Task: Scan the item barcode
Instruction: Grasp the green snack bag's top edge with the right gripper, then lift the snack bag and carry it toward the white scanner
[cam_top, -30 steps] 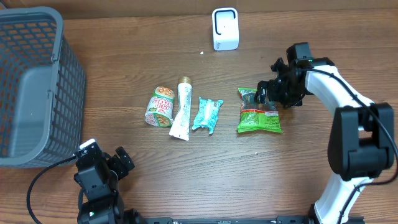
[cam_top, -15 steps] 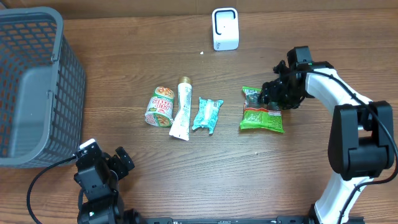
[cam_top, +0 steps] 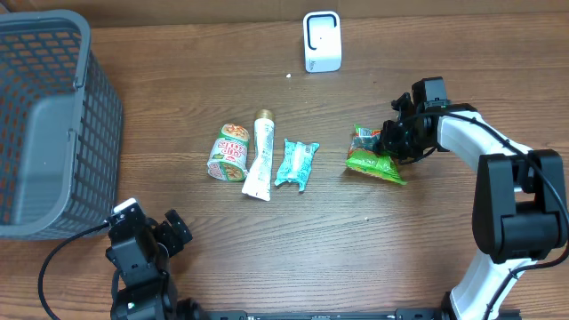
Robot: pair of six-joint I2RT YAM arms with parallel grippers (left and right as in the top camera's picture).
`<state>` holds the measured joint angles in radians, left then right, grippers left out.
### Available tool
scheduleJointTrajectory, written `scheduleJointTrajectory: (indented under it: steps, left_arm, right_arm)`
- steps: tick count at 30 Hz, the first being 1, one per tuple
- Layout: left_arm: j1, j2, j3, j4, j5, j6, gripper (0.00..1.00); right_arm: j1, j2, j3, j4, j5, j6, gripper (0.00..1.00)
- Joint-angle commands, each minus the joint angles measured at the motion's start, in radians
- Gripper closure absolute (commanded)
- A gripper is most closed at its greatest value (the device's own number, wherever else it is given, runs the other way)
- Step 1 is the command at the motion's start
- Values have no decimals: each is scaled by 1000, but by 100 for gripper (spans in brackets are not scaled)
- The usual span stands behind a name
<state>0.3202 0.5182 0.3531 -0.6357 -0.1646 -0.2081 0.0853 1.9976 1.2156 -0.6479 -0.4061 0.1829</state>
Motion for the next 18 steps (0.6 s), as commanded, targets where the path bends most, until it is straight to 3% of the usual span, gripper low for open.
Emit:
scheduleJointTrajectory:
  steps: [1, 9, 18]
  left_arm:
    - [-6, -1, 20, 4, 5, -9, 0]
    - [-6, -1, 20, 4, 5, -9, 0]
    - [-6, -1, 20, 4, 5, -9, 0]
  right_arm:
    - [8, 108, -37, -69, 62, 3, 96]
    - [-10, 1, 158, -221, 11, -119, 96]
    - [-7, -248, 187, -180, -26, -348, 96]
